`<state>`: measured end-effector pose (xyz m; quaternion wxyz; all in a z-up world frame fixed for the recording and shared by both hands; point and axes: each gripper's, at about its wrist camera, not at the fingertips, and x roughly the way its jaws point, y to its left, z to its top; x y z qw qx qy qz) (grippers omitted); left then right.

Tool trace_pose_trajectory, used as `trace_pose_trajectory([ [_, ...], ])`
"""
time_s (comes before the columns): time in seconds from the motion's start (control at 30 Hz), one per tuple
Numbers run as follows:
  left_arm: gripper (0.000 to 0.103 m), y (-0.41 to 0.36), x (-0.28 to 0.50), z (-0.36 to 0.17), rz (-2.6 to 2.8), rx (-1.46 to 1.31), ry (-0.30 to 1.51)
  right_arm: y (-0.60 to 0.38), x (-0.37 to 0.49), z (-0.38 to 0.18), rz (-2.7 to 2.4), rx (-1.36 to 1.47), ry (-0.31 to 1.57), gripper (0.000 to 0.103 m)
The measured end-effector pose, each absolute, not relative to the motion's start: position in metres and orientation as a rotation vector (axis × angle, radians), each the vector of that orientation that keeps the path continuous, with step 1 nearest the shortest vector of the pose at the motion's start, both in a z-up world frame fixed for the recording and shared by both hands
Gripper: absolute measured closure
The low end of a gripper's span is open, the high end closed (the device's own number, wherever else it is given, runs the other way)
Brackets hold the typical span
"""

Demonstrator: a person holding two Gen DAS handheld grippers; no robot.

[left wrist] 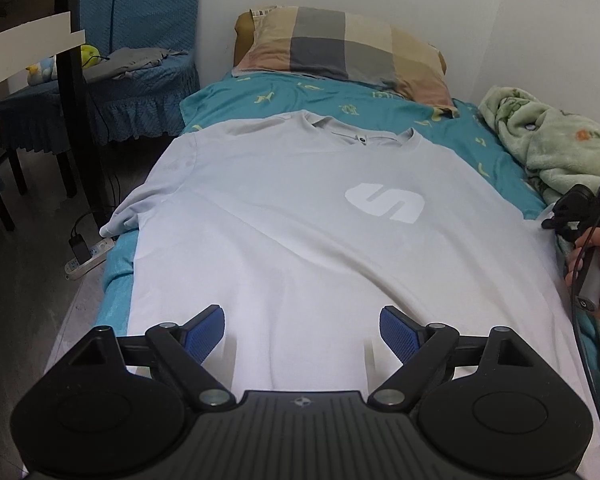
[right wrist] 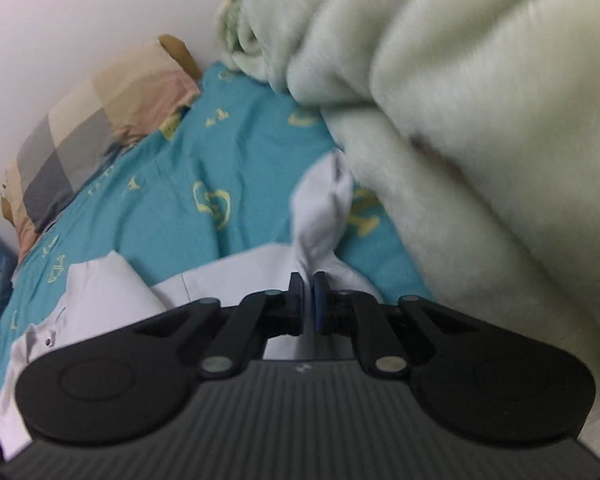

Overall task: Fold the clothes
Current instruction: 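Grasp a sleeve with the right gripper and fold it onto the shirt body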

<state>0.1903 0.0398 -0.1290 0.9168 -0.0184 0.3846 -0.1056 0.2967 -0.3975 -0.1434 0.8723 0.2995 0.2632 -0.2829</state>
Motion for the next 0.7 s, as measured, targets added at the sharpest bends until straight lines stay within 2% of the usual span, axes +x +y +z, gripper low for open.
trace_pose_trajectory([
  [0.2,0.016,0.057,0.187,-0.114,-0.176,-0.103,0.738,-0.328,0.302,-0.084,-0.401,0.334,0.376,0.097],
  [0.33,0.016,0.078,0.185,-0.103,-0.129,-0.168,0.696,-0.242,0.305,-0.075,-0.109,0.068,0.362,0.097],
  [0.5,0.016,0.098,0.186,-0.102,-0.095,-0.237,0.693,-0.169,0.308,-0.118,0.095,-0.052,0.523,0.096],
  [0.6,0.016,0.099,0.188,-0.105,-0.084,-0.235,0.7,-0.157,0.311,-0.141,0.13,-0.067,0.606,0.095],
  [0.7,0.016,0.097,0.191,-0.108,-0.083,-0.226,0.701,-0.158,0.31,-0.141,0.156,-0.025,0.677,0.092],
])
